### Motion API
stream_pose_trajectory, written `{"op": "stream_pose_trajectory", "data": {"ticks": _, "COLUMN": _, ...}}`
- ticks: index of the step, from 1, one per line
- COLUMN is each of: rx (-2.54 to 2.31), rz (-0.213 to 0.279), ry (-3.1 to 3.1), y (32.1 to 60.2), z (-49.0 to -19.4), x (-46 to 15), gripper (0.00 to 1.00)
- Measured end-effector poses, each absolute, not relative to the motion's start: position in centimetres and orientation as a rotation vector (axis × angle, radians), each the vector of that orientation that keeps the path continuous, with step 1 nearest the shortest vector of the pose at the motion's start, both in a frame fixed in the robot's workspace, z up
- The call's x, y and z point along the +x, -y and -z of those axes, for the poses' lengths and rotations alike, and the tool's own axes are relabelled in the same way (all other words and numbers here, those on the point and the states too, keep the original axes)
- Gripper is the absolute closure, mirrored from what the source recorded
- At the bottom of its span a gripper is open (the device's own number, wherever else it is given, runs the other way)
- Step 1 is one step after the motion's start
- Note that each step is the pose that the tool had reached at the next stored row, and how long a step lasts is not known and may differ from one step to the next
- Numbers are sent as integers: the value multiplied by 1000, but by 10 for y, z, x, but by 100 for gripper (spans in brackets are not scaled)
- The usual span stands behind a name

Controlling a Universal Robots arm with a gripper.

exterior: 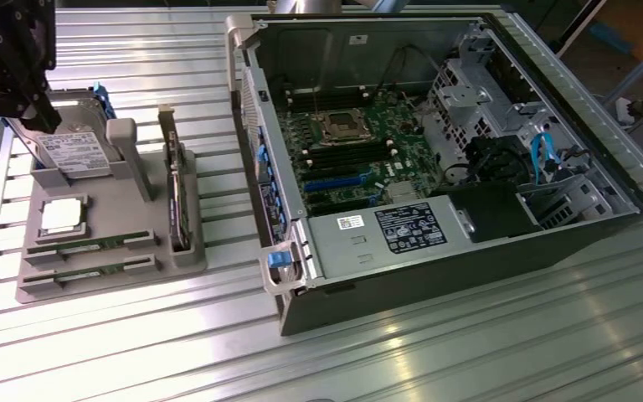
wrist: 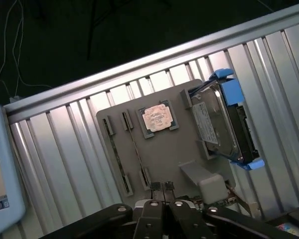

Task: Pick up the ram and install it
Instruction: 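Pick up the ram and move it above insertion slot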

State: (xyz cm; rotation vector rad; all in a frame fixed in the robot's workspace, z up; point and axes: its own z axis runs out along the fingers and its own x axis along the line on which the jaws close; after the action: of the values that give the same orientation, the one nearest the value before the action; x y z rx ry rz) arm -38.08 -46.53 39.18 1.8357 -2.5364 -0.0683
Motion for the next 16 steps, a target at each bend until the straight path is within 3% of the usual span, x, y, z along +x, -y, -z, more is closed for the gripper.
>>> {"op": "stream_pose_trajectory", "data": {"ticks": 16, "rx": 2077, "rz": 66, "ry": 2337, "y": 465, "z": -392, "x": -381, "gripper": 89}}
